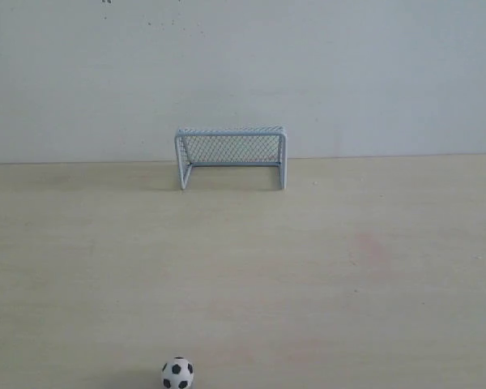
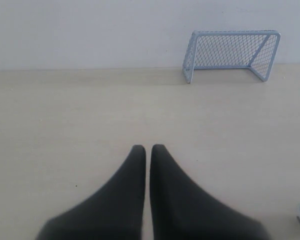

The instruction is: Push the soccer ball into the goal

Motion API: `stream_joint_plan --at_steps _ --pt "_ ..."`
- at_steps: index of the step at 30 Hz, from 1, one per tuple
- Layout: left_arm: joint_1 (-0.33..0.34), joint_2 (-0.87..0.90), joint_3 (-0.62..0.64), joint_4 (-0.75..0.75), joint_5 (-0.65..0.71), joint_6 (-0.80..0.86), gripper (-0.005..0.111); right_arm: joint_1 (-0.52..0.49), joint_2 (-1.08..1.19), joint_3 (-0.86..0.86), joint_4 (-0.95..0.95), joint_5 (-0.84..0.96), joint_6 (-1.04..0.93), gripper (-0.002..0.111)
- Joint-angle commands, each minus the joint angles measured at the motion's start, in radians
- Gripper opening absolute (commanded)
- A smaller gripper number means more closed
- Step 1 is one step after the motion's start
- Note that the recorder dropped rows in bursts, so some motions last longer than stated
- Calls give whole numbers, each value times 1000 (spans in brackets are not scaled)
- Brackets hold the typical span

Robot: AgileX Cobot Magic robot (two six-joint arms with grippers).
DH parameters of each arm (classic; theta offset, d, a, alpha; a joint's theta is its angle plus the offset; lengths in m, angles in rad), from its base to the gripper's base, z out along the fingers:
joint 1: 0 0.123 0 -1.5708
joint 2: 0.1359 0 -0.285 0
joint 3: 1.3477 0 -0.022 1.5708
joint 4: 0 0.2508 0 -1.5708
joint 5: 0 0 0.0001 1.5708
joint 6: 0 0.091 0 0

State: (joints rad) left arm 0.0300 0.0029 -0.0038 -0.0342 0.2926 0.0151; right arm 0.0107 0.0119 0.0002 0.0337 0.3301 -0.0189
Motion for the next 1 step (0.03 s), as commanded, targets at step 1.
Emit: stream_joint_plan --at_steps 1 --pt "-5 -3 4 2 3 4 4 -2 -2 0 -3 -8 -2 0"
